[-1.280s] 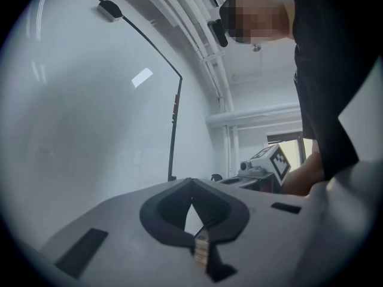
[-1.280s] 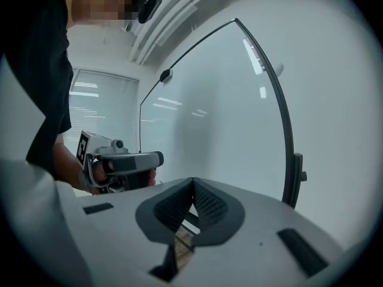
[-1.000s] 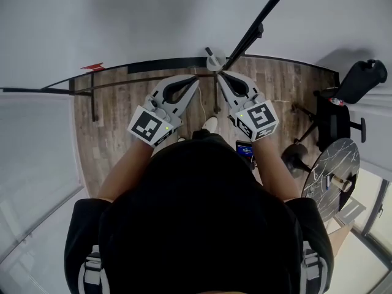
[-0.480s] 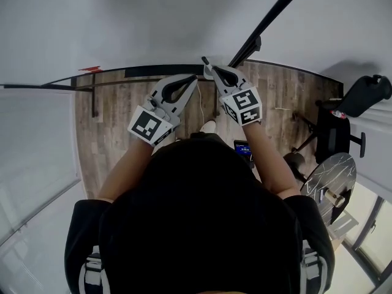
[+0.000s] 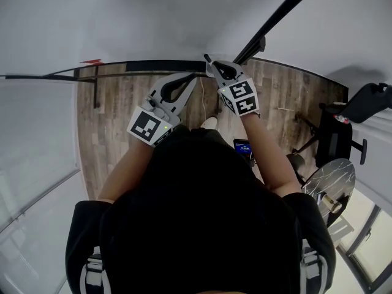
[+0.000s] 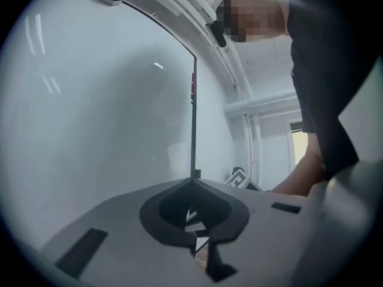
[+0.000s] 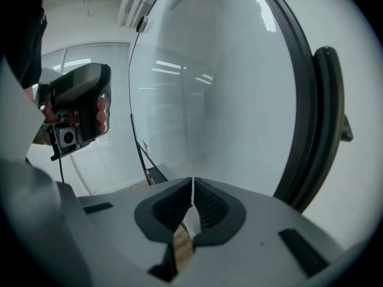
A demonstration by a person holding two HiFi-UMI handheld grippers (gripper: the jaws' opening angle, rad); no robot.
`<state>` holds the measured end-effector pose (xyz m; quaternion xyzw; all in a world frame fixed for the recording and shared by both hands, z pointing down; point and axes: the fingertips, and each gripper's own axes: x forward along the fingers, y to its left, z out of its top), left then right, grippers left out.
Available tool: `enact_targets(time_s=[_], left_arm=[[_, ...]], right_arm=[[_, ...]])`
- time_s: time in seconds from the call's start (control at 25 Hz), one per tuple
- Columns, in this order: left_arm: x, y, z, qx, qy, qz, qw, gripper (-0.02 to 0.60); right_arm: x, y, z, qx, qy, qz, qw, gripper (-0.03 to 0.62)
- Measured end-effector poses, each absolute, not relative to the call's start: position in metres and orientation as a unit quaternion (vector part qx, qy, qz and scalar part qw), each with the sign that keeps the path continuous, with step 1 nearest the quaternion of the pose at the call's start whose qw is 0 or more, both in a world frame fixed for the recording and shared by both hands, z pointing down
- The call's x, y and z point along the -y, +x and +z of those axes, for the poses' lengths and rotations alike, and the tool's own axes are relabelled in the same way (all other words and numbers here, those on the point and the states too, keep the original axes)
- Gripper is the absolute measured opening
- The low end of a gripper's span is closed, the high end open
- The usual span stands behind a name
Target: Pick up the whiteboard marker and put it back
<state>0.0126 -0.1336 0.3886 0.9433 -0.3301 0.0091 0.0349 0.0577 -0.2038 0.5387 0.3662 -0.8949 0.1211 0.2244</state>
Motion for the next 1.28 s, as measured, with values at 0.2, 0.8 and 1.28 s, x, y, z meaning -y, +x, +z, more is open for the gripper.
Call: enact_targets(time_s=[0.2, 0.8, 1.28], left_arm=[[0.139, 0.006, 0.389, 0.331, 0.943, 0.011, 0.035, 0.003], [0.172, -0.007, 0.417, 0.282, 0.958, 0.025, 0.038, 0.003], [0.184, -0.015, 0.424, 0.257, 0.965, 0.03, 0.045, 0.003]], right_arm=[[0.205, 0.054, 0.548, 0.891, 0.367, 0.129, 0.232, 0.012], [0.229, 0.049, 0.587, 0.857, 0.411, 0.16, 0.267, 0.037], [0.238, 0.038, 0.601, 0.841, 0.421, 0.145, 0.307, 0.075]])
